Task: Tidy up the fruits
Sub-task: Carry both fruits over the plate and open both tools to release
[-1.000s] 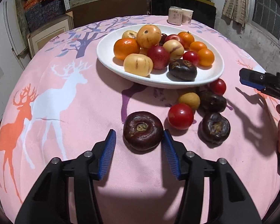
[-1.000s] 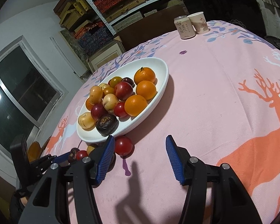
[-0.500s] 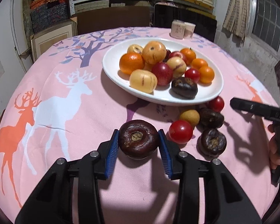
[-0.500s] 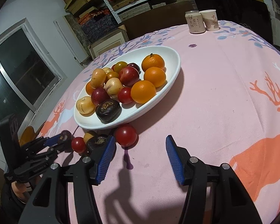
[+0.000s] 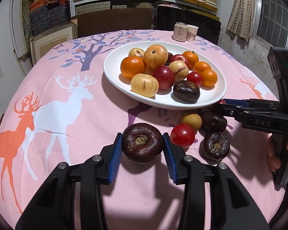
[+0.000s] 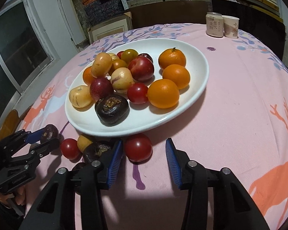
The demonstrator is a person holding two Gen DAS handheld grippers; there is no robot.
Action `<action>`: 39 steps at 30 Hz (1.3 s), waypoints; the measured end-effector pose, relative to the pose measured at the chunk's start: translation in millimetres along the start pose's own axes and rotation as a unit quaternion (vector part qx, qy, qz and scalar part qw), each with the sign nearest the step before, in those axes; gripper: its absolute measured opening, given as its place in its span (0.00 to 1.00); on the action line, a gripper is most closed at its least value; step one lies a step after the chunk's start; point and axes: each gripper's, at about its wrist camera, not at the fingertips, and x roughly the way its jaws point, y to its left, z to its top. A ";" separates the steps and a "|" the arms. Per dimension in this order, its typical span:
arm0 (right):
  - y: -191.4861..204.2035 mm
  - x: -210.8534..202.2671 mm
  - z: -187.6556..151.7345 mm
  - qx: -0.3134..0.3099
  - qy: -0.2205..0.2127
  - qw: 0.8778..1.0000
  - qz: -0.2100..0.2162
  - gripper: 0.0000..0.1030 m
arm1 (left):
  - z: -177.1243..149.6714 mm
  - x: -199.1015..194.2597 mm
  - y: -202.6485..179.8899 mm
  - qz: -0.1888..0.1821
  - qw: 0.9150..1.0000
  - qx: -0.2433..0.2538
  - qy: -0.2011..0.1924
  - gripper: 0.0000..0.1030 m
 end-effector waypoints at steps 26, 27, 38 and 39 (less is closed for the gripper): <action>-21.2 -48.1 -22.7 0.047 -0.068 0.996 0.037 0.28 | -0.7 -9.6 4.4 0.030 0.999 -0.013 -0.021 0.40; -21.7 -50.3 -24.0 0.047 -0.069 0.996 0.036 0.28 | -0.9 -13.3 4.7 0.033 0.999 -0.015 -0.028 0.39; -23.4 -83.8 16.3 0.029 -0.099 0.994 0.040 0.27 | 36.5 -43.3 -23.2 0.001 0.997 0.004 -0.073 0.39; -22.8 -83.2 26.2 0.028 -0.101 0.994 0.042 0.27 | 43.5 -41.4 -28.2 -0.002 0.997 0.009 -0.072 0.40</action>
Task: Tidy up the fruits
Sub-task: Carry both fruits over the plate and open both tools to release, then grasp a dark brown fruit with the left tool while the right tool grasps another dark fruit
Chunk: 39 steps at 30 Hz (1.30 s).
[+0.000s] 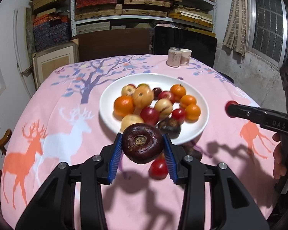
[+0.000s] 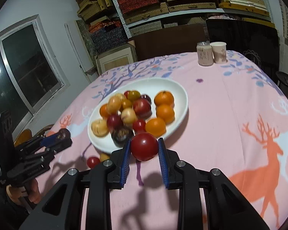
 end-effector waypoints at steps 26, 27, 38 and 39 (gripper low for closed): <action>-3.6 31.7 -11.9 0.003 0.042 0.999 0.006 0.43 | -18.4 28.6 -21.7 0.004 0.997 0.066 0.045 0.77; -3.3 29.7 -21.9 0.001 0.048 0.999 0.007 0.43 | -25.8 27.2 -21.5 0.001 0.996 0.067 0.052 0.77; -13.4 20.2 -60.4 0.025 0.043 0.999 0.004 0.43 | -63.3 18.0 -68.1 -0.035 0.991 0.111 0.073 0.59; -16.2 19.8 -60.4 0.032 0.042 0.999 0.005 0.43 | -63.5 24.9 -75.4 -0.034 0.989 0.118 0.085 0.46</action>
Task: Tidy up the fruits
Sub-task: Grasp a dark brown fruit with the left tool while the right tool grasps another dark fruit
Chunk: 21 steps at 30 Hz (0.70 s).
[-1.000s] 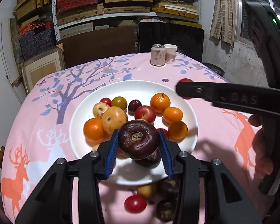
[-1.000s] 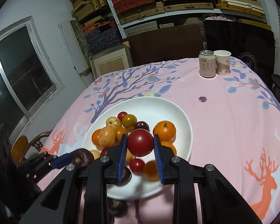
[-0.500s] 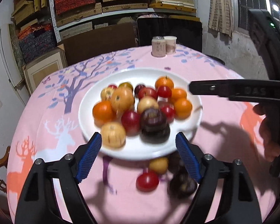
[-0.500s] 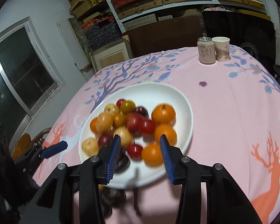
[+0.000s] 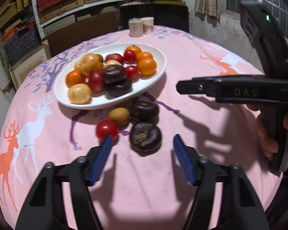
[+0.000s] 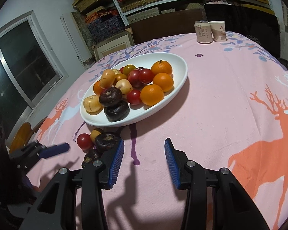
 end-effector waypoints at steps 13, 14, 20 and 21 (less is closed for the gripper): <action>-5.3 4.4 0.4 0.010 0.012 1.000 0.016 0.43 | 6.6 12.2 17.0 -0.022 0.998 -0.053 0.017 0.39; -3.9 4.2 0.2 0.007 0.013 1.000 0.016 0.43 | 4.9 6.9 18.4 -0.027 0.998 -0.055 0.014 0.39; 28.7 11.3 -1.8 -0.065 0.034 0.997 0.011 0.43 | -20.1 -21.5 24.9 -0.031 0.998 -0.056 0.009 0.39; 38.2 13.7 -2.5 -0.085 0.037 0.996 0.007 0.43 | -23.2 -23.0 28.3 -0.027 0.998 -0.061 0.011 0.39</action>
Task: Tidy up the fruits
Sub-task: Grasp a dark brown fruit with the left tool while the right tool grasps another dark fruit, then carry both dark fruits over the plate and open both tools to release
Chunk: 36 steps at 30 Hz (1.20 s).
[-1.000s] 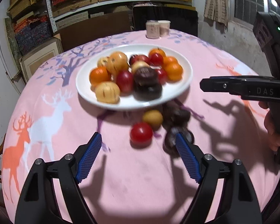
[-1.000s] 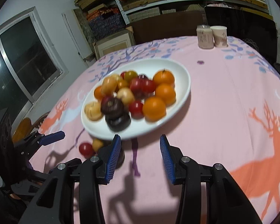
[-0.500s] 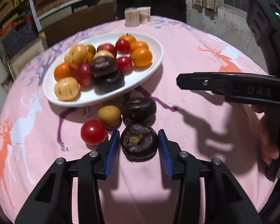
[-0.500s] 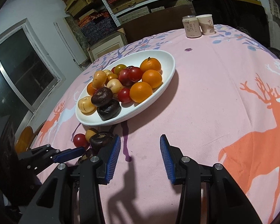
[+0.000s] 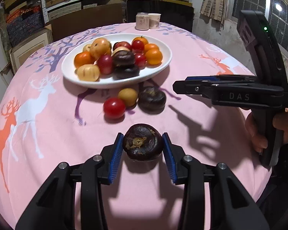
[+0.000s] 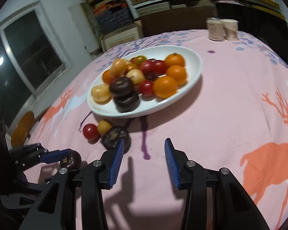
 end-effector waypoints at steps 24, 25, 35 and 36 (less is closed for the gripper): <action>24.2 -4.3 -0.2 -0.041 0.011 0.999 -0.016 0.39 | -6.2 -11.9 15.8 -0.001 0.999 -0.030 -0.011 0.39; 20.1 -10.4 0.6 -0.036 0.006 0.999 -0.015 0.39 | -4.7 -13.8 15.8 0.000 0.999 -0.030 -0.014 0.39; -0.9 -45.0 52.3 -0.011 -0.055 0.998 -0.011 0.39 | 53.7 -27.2 20.9 0.026 0.997 -0.012 -0.066 0.39; -1.8 -44.9 62.6 -0.010 -0.060 0.998 -0.011 0.39 | 65.2 -25.9 22.3 0.030 0.997 -0.010 -0.072 0.39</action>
